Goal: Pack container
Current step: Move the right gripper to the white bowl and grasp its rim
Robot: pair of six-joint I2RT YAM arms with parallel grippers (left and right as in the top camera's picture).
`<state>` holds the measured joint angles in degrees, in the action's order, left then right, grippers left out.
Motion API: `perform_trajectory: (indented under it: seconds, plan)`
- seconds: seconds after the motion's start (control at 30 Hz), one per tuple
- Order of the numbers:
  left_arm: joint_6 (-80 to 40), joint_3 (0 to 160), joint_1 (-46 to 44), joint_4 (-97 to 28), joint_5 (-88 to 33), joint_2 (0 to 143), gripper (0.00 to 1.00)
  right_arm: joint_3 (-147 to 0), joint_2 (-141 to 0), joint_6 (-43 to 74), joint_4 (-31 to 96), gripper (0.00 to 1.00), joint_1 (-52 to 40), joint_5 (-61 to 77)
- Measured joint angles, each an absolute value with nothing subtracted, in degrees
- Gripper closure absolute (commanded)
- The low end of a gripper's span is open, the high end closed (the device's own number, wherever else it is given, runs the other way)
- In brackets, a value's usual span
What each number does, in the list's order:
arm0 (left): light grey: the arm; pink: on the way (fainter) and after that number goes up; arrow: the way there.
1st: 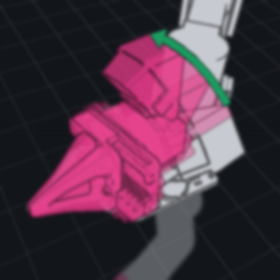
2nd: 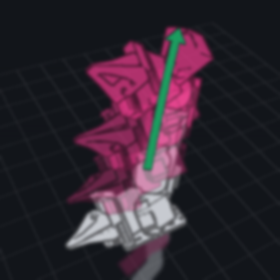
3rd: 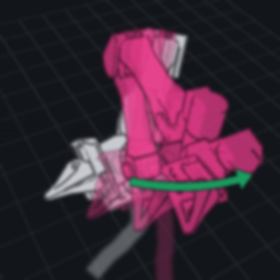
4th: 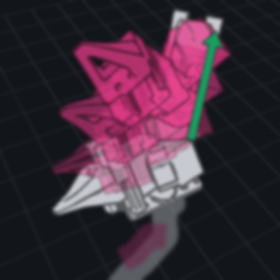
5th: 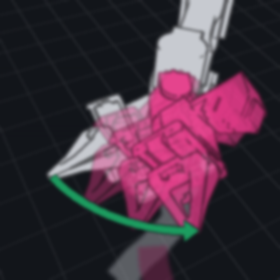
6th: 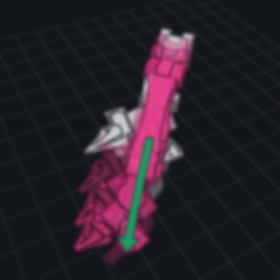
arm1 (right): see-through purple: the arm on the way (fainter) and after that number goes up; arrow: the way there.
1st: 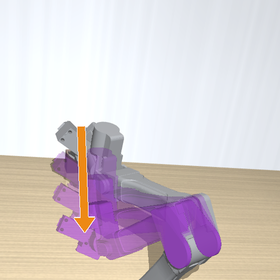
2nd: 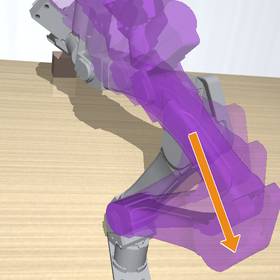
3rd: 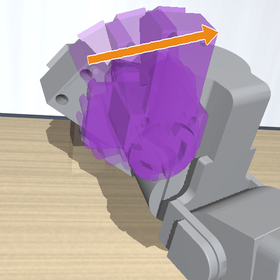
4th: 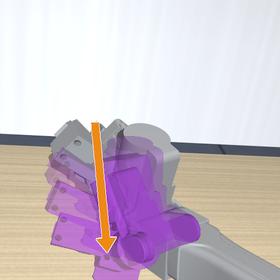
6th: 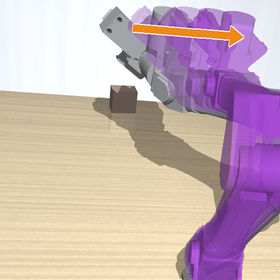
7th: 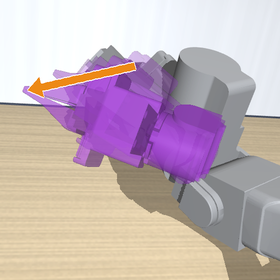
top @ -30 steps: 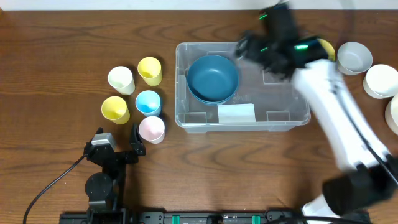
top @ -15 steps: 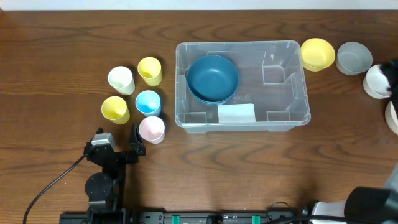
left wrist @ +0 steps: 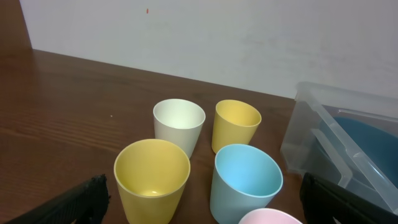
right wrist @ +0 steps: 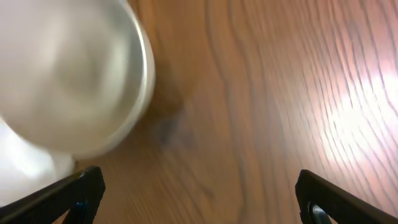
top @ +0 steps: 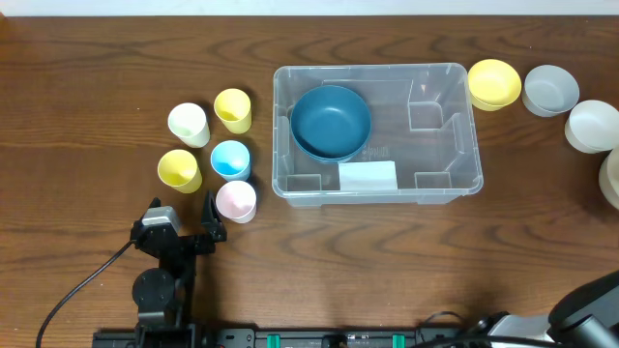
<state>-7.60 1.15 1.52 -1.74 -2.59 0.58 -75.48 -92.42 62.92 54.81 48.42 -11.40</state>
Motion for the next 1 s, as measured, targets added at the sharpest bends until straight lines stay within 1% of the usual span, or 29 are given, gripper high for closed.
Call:
perform_trajectory:
  seconds: [0.23,0.4,0.7,1.0]
  plan:
    - [-7.60,1.15,1.52,-1.74,-2.57,0.58,0.02,-75.48,-92.53,60.29,48.34,0.01,53.58,-11.18]
    - [-7.60,1.15,1.52,-1.74,-2.59,0.58,0.02,-75.48,-95.11,56.84,44.69,0.01,53.78,-9.80]
    - [-7.60,1.15,1.52,-1.74,-2.59,0.58,0.02,-75.44,-105.08,54.13,41.32,0.01,53.78,-6.87]
    - [-7.60,1.15,1.52,-1.74,-2.59,0.58,0.02,-75.44,-107.57,51.27,39.16,0.01,53.78,-6.37]
